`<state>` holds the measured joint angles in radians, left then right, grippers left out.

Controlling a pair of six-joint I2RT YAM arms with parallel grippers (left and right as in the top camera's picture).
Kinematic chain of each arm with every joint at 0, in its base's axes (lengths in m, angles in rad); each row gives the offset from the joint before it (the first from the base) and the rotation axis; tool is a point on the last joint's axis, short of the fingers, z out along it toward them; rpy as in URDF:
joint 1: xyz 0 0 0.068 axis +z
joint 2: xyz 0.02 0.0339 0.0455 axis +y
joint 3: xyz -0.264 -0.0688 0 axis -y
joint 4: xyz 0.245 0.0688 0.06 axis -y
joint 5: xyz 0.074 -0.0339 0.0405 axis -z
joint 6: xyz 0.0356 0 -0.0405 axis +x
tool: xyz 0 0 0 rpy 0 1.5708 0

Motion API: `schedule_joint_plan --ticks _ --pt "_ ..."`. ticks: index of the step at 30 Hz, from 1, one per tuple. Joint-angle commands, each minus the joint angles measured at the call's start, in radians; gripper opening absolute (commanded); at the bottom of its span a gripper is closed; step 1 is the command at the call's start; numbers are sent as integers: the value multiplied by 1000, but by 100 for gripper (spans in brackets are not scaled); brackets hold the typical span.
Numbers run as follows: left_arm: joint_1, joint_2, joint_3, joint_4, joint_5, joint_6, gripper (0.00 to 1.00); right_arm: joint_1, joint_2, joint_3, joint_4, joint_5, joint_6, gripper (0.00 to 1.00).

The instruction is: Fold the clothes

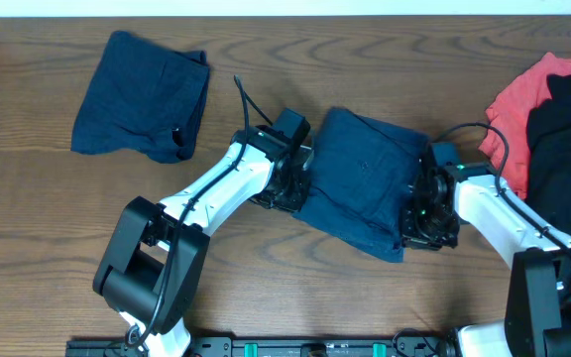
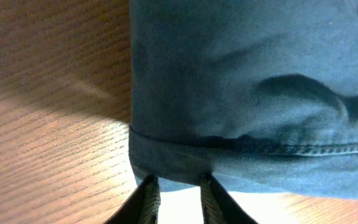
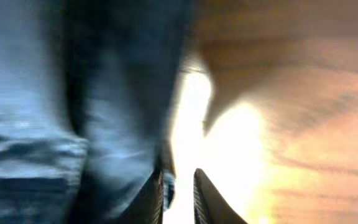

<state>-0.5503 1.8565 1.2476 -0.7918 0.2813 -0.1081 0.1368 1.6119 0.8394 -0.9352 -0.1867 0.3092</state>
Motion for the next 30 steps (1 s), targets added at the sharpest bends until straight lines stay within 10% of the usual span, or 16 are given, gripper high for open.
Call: schedule_joint_plan --ticks 1,5,11,17,25,30 --pt "3 14 -2 -12 -5 3 14 -29 -8 13 2 -73 -79 19" --pt "4 14 -2 -14 -6 3 34 -33 -43 16 -5 -272 -207 38" --pt "4 14 -2 -2 -6 4 38 -33 -53 16 -27 -409 -319 36" --pt "4 14 -2 -3 -6 23 7 -33 -53 16 -64 -589 -502 32" --pt "4 14 -2 -4 -6 23 6 -33 -56 16 -89 -785 -684 15" --pt "4 14 -2 -4 -6 23 6 -33 -57 17 -106 -806 -674 25"
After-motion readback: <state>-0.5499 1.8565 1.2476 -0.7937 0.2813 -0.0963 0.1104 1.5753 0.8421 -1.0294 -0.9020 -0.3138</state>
